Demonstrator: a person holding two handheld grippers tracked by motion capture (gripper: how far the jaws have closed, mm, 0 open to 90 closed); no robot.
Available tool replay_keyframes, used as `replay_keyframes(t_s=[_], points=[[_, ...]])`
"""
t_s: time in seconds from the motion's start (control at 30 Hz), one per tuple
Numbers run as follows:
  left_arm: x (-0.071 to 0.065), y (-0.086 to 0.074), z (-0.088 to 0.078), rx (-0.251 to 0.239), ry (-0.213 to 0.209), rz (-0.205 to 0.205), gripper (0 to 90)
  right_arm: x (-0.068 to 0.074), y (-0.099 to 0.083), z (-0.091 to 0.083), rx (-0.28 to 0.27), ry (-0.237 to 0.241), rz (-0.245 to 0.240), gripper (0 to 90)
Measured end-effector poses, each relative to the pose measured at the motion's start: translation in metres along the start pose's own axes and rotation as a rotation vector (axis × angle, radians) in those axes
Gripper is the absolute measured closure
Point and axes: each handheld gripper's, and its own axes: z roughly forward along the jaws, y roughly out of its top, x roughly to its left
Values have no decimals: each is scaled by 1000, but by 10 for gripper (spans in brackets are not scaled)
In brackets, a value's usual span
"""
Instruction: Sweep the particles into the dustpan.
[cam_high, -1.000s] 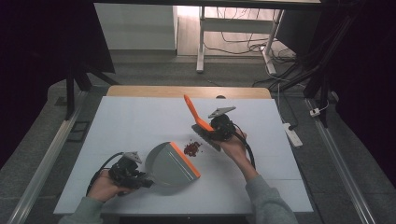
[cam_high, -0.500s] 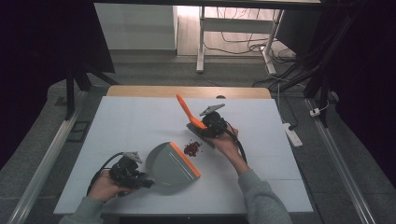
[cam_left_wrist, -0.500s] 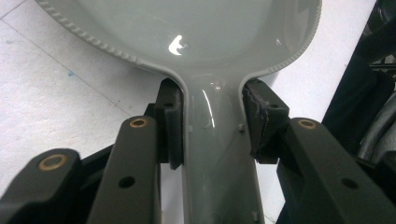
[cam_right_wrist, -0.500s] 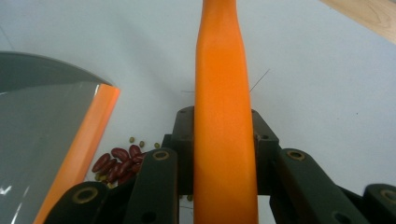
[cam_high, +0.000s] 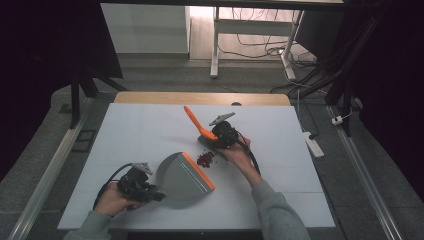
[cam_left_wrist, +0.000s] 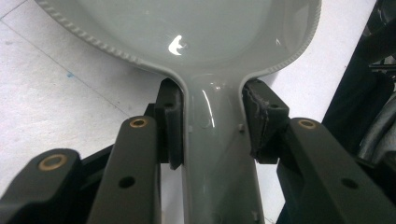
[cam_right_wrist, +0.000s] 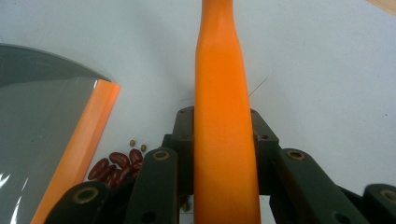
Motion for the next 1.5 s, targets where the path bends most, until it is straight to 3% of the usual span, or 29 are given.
replay_keyframes(t_s=[0.43, 0.73, 0.83, 1.3, 1.5], points=[[0, 0, 0, 0, -1, 1, 613, 15, -1, -1, 12, 15, -42, 708], [0, 0, 0, 0, 0, 0, 613, 22, -2, -2, 14, 34, -46, 708], [0, 0, 0, -1, 1, -1, 613, 24, -3, -3, 11, 56, -41, 708], [-1, 0, 1, -3, 5, -2, 613, 41, -4, -3, 0, 52, -46, 708], [-1, 0, 2, -5, 5, -3, 613, 44, -7, -5, -13, 65, -19, 708]])
